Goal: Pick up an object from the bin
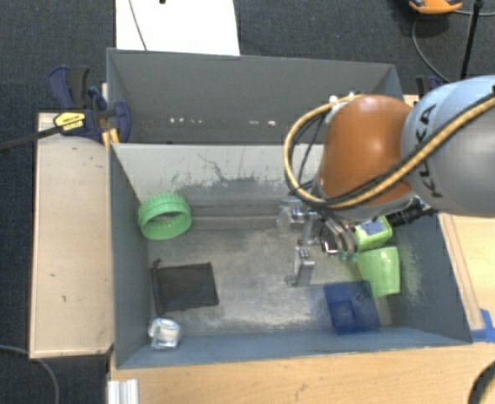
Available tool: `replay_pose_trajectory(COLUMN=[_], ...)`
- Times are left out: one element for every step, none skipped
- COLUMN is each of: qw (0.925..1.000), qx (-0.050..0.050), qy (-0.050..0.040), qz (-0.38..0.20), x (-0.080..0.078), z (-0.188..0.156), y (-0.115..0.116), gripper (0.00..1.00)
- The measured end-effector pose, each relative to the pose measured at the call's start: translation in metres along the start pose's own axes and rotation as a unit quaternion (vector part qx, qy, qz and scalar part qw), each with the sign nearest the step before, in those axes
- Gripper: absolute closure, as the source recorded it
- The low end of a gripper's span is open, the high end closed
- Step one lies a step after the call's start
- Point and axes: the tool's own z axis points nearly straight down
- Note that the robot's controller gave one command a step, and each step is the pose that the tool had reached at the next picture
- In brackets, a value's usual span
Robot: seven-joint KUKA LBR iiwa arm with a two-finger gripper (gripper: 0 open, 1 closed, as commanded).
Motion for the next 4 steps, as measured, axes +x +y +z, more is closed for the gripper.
replay_pose_trajectory(qw=[1.0, 1.0, 1.0, 0.9978], qx=[0.0, -0.001, 0.001, -0.001], qy=[-0.0041, -0.0049, -0.0005, -0.0075], qz=[0.001, -0.007, -0.004, -0.067], x=[-0.002, -0.004, 0.005, -0.008], z=[-0.004, 0.026, 0.04, 0.051], y=[0.0, -0.045, -0.077, -0.1], gripper=[0.0, 0.0, 0.0, 0.0])
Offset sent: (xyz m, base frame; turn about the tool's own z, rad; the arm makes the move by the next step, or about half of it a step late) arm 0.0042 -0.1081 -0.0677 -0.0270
